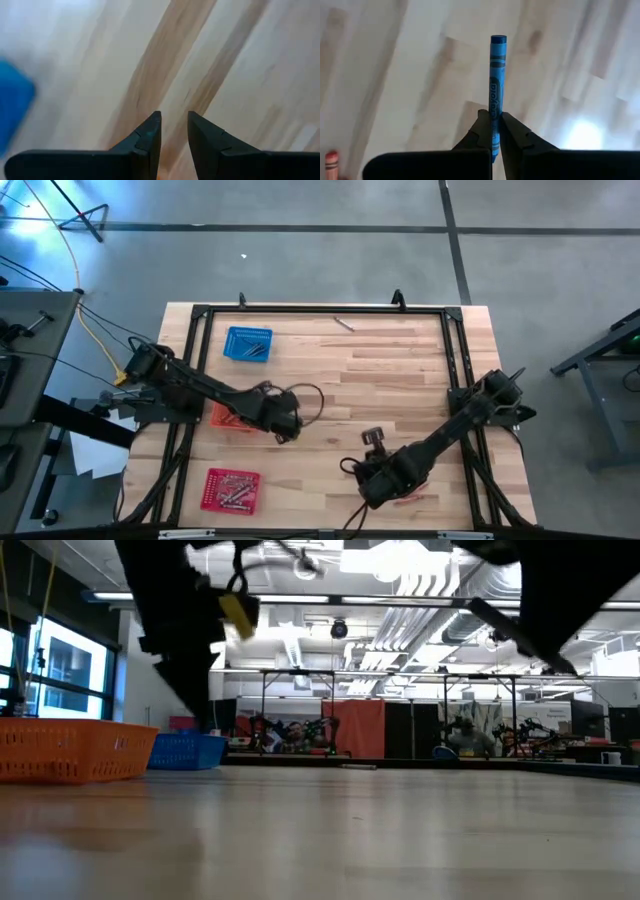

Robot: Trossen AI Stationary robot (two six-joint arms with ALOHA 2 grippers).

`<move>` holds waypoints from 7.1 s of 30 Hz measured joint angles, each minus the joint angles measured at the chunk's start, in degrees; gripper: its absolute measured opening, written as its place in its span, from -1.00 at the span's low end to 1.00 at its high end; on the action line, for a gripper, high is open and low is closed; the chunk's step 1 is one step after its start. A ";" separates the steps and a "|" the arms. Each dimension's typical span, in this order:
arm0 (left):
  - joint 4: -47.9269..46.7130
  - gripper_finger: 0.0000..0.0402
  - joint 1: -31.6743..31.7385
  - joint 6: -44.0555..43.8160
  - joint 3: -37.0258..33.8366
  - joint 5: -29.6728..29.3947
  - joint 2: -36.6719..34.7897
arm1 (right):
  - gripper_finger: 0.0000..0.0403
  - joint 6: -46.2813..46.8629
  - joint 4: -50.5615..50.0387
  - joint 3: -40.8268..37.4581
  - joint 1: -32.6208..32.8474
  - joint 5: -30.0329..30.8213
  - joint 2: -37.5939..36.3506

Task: Sort crayons
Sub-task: Put the blue crayon into the blue bin

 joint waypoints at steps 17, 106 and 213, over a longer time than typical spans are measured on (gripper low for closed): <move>24.69 -0.60 -2.33 21.52 -0.02 -24.80 0.00 | -1.00 5.62 -9.30 3.87 2.75 7.62 -0.09; 73.31 -0.59 -12.29 52.64 -0.02 -15.96 -7.63 | -1.00 17.09 3.10 3.78 0.90 47.70 -10.26; 64.62 -0.97 -9.47 52.44 0.00 -26.77 -7.56 | -0.14 7.71 13.46 3.78 1.72 36.21 -10.48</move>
